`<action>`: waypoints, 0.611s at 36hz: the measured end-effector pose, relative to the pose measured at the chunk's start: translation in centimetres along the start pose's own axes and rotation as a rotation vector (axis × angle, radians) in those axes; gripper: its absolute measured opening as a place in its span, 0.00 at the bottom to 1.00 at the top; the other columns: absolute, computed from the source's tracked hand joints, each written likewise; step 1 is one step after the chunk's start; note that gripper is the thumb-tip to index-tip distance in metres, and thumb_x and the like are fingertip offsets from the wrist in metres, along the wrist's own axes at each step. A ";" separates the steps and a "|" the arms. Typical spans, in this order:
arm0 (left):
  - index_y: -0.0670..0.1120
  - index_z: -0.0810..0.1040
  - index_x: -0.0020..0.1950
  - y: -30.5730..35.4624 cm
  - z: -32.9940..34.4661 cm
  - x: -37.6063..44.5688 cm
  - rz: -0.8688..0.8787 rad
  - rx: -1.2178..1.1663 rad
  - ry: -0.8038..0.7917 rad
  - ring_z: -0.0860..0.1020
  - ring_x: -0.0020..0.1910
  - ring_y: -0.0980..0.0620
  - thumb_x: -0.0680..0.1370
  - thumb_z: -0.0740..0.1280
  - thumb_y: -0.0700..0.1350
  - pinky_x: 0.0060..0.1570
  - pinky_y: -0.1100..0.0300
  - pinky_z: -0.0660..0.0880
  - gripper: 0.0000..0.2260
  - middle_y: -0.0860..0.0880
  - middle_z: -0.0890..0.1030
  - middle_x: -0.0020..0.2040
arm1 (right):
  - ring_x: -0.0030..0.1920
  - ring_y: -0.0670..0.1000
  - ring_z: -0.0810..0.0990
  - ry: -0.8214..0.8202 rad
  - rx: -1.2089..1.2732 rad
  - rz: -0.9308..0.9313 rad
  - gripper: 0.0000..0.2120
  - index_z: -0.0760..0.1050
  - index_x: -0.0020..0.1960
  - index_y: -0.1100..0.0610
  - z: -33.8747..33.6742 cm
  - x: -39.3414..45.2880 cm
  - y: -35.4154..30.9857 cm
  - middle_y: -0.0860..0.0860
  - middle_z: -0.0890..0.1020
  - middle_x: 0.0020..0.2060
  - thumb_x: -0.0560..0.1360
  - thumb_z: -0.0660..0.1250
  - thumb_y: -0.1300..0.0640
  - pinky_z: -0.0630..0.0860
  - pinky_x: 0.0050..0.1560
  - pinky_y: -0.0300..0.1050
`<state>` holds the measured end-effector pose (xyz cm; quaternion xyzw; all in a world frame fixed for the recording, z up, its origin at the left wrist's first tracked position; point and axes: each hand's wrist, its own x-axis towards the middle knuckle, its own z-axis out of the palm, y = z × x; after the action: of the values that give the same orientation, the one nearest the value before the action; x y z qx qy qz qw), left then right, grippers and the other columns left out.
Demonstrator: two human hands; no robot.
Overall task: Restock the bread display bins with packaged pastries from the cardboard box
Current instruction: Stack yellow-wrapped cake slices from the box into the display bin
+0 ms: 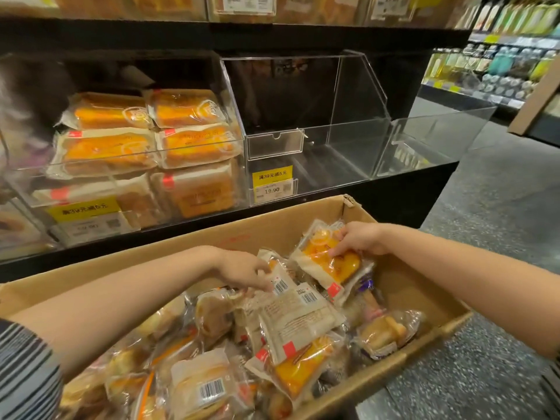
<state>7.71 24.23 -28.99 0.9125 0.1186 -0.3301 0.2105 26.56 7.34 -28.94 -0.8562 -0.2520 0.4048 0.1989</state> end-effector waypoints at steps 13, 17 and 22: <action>0.41 0.75 0.63 2.3 -0.3 1.1 0.125 -1.160 0.228 0.83 0.50 0.48 0.75 0.70 0.48 0.50 0.56 0.79 0.19 0.44 0.83 0.55 | 0.58 0.54 0.79 -0.219 0.610 -0.121 0.16 0.70 0.65 0.61 -0.2 -1.5 -3.5 0.58 0.79 0.59 0.79 0.63 0.57 0.76 0.58 0.47; 0.43 0.72 0.65 1.6 -0.2 1.5 0.071 -1.203 0.368 0.81 0.53 0.47 0.74 0.70 0.37 0.49 0.54 0.80 0.20 0.44 0.80 0.58 | 0.61 0.59 0.78 -0.154 0.684 -0.101 0.20 0.71 0.65 0.60 -0.6 -0.5 -2.9 0.61 0.78 0.60 0.81 0.57 0.47 0.76 0.58 0.53; 0.45 0.76 0.56 0.5 -0.5 1.3 0.072 -1.127 0.443 0.80 0.53 0.47 0.76 0.69 0.39 0.49 0.55 0.79 0.10 0.44 0.80 0.55 | 0.50 0.54 0.77 0.367 -0.074 -0.102 0.17 0.73 0.62 0.63 -1.0 0.7 -1.4 0.55 0.77 0.48 0.82 0.57 0.53 0.75 0.47 0.45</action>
<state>9.14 24.14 -29.30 0.7110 0.2854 -0.0116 0.6426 27.34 8.72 -27.96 -0.9084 -0.2694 0.2218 0.2303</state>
